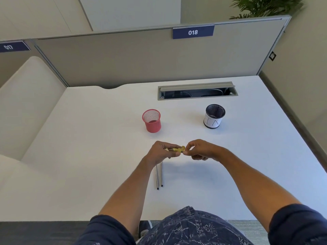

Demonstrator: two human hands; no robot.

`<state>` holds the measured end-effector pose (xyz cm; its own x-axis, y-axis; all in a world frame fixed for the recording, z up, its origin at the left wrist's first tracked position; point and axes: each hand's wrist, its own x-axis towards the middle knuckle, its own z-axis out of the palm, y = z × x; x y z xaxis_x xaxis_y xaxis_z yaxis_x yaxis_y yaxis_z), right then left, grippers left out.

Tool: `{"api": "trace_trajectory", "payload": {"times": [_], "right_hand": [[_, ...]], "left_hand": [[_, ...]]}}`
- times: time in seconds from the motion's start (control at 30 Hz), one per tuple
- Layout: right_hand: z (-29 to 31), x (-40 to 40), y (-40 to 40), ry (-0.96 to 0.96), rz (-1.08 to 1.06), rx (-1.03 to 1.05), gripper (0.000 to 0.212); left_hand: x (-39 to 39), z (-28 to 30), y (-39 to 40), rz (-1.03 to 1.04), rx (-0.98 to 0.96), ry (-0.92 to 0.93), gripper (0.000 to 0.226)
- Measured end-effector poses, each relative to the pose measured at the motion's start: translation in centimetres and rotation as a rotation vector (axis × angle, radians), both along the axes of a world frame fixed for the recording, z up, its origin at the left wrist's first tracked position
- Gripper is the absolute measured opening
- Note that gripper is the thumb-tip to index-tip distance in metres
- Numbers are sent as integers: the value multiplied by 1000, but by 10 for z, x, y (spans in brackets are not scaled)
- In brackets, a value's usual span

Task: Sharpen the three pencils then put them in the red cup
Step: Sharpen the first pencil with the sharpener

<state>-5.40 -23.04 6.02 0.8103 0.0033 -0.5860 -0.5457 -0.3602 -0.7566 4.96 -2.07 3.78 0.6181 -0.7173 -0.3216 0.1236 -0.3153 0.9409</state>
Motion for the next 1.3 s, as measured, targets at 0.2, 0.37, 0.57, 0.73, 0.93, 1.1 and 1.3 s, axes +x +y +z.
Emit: {"api": "trace_trajectory", "payload": {"times": [0.2, 0.37, 0.57, 0.73, 0.93, 1.1, 1.3], "right_hand": [[-4, 2, 5, -361, 22, -407, 8], [-24, -2, 10, -787, 67, -693, 14], [-27, 6, 12, -1208, 94, -950, 11], [-26, 4, 9, -1147, 63, -938, 28], [-17, 5, 10, -443, 19, -579, 23], [-4, 5, 4, -165, 25, -157, 29], [-5, 4, 6, -13, -1, -3, 41]], "left_hand": [[0, 0, 2, 110, 71, 35, 25], [2, 3, -1, 302, 16, 214, 40], [2, 12, -7, 361, -2, 393, 38], [7, 10, -4, 234, -49, 329, 33], [10, 1, 2, 84, 5, 128, 22], [9, -2, 3, 30, 65, 43, 25], [7, -5, -2, 31, 35, -37, 31]]}}
